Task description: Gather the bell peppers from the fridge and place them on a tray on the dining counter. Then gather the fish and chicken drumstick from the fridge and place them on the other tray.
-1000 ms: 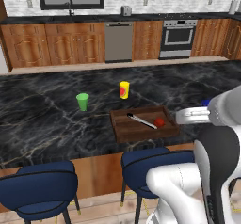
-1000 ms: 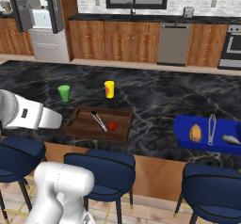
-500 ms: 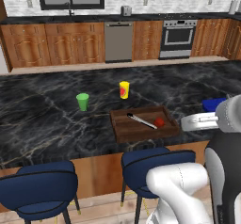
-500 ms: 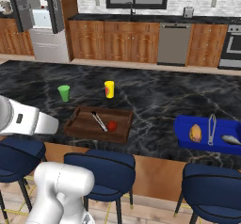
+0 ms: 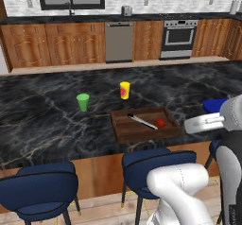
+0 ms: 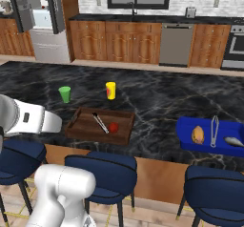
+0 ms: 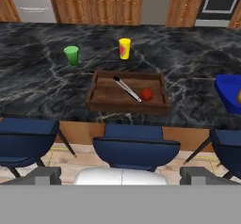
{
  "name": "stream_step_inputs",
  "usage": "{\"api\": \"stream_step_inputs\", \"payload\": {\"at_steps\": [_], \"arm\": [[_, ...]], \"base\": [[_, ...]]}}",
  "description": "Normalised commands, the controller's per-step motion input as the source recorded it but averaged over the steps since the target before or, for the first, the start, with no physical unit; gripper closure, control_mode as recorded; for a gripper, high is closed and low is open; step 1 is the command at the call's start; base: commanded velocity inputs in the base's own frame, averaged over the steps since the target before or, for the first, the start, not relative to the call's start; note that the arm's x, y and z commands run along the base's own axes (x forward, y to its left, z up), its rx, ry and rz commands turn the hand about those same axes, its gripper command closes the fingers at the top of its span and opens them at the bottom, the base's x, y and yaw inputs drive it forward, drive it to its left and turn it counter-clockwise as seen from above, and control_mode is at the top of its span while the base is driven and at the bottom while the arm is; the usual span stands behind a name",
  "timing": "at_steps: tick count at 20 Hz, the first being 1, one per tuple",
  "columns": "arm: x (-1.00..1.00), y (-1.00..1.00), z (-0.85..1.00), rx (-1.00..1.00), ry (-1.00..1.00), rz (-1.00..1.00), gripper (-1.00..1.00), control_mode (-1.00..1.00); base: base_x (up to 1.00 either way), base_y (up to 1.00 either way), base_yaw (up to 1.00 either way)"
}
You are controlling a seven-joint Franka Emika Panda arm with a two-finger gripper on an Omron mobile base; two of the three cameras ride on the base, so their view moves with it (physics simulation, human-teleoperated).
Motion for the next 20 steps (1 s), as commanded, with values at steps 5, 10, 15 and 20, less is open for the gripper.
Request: {"api": "stream_step_inputs", "payload": {"at_steps": [5, 10, 15, 20], "arm": [[0.00, 0.00, 0.00, 0.00, 0.00, 0.05, -1.00, -1.00], [0.00, 0.00, 0.00, 0.00, 0.00, 0.00, -1.00, 1.00], [0.00, 0.00, 0.00, 0.00, 0.00, 0.00, -1.00, 1.00], [0.00, 0.00, 0.00, 0.00, 0.00, 0.00, -1.00, 1.00]], "base": [[0.00, 0.00, 0.00], [0.00, 0.00, 0.00], [-0.74, 0.11, -0.03], [-1.00, 0.32, -0.06]]}}
